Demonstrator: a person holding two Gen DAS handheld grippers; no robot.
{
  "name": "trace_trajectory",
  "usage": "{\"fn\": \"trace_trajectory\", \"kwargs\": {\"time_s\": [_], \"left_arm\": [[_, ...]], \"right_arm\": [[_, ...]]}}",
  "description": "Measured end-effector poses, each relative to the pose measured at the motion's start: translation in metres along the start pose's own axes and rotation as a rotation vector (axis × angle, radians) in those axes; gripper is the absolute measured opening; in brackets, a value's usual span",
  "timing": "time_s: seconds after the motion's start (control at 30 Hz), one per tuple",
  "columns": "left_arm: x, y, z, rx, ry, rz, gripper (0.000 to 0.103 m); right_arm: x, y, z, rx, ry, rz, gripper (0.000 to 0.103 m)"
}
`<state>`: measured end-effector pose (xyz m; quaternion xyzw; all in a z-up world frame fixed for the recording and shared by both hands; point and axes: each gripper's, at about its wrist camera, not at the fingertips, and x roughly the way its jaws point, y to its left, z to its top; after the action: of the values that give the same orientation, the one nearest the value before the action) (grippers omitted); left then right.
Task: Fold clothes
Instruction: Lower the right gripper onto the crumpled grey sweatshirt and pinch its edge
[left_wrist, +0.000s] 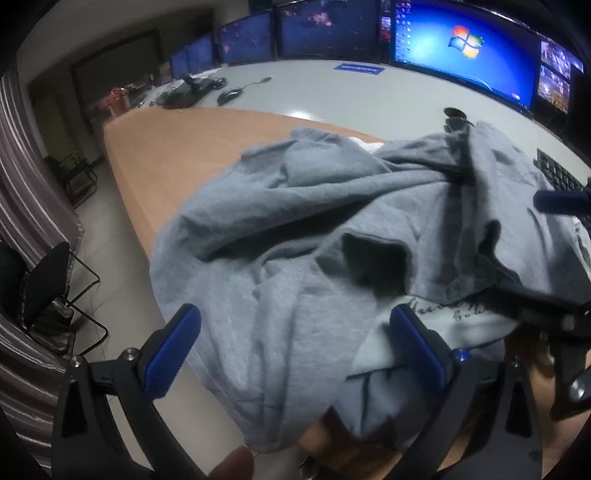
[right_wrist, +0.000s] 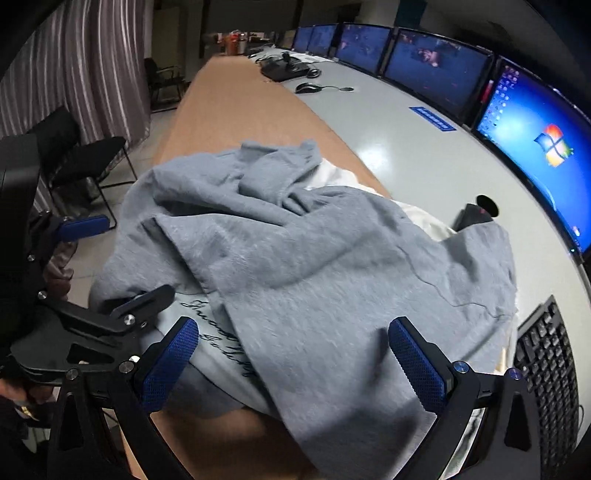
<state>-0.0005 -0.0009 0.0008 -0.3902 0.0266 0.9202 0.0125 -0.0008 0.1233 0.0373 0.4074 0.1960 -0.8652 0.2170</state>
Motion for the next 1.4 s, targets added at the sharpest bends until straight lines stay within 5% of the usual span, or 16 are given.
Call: {"fn": "trace_trajectory", "kwargs": {"time_s": [0.5, 0.9, 1.03, 1.17, 1.3, 1.4], "left_arm": [[0.000, 0.012, 0.032, 0.072, -0.077, -0.020, 0.103], [-0.014, 0.003, 0.040, 0.141, -0.139, 0.004, 0.103], [-0.019, -0.001, 0.037, 0.147, -0.161, 0.005, 0.103], [-0.023, -0.001, 0.039, 0.147, -0.158, -0.009, 0.103], [-0.022, -0.001, 0.042, 0.144, -0.156, 0.001, 0.103], [-0.022, 0.000, 0.041, 0.144, -0.145, -0.001, 0.103]], "right_arm": [[0.023, -0.016, -0.006, 0.049, 0.111, -0.104, 0.103], [0.000, -0.037, -0.007, 0.180, 0.106, 0.009, 0.039], [-0.008, -0.034, -0.009, 0.166, 0.100, 0.004, 0.034], [-0.014, -0.033, -0.005, 0.166, 0.075, -0.003, 0.034], [-0.008, -0.027, 0.006, 0.165, 0.051, -0.023, 0.053], [0.004, -0.018, 0.014, 0.142, 0.062, -0.047, 0.055]]}}
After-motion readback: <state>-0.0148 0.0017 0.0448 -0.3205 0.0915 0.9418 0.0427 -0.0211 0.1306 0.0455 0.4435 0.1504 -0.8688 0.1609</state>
